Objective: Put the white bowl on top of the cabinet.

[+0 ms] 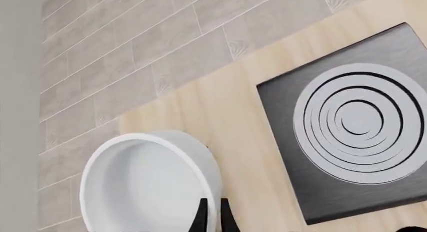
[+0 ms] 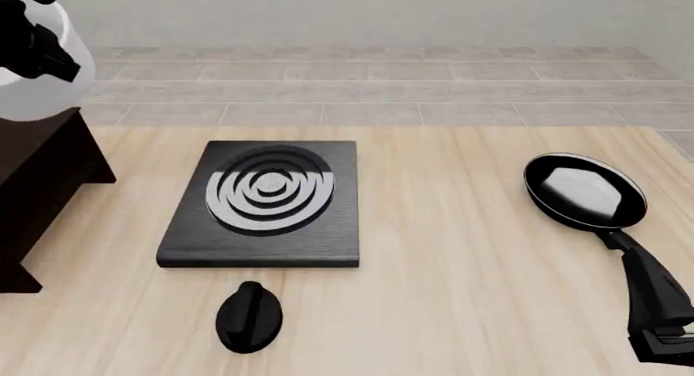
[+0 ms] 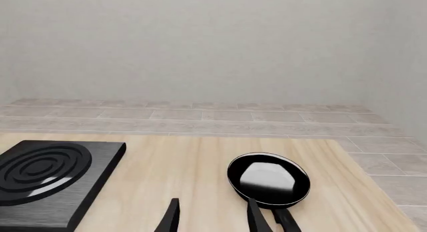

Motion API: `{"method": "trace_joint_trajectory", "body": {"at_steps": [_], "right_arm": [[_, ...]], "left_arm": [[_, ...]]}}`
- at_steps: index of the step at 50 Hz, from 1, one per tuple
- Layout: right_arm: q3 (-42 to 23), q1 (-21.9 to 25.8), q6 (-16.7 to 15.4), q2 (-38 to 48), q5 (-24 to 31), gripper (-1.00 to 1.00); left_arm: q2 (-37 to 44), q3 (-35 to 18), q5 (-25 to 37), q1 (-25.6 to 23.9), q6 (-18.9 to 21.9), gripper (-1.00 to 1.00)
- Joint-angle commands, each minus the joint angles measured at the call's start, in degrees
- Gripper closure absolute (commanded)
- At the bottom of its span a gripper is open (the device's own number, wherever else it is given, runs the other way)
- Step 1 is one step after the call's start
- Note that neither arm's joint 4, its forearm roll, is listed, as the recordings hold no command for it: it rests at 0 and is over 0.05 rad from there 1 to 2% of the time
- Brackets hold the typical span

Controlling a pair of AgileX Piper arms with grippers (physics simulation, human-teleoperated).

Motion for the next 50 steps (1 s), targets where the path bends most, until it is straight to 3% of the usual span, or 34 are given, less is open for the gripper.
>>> {"method": "trace_joint_trajectory", "body": {"at_steps": [1, 23, 50], "right_arm": [[0.0, 0.0, 0.0, 0.0, -0.1, -1.00], [0.0, 0.0, 0.0, 0.0, 0.0, -1.00], [-0.1, 0.0, 0.0, 0.0, 0.1, -1.00]], "left_arm": [[0.8, 1.0, -2.4, 4.3, 0.4, 1.00], [9.3, 1.7, -9.9, 7.7, 1.8, 1.00], [10.1, 4.5, -10.5, 14.2, 2.6, 1.00]]}}
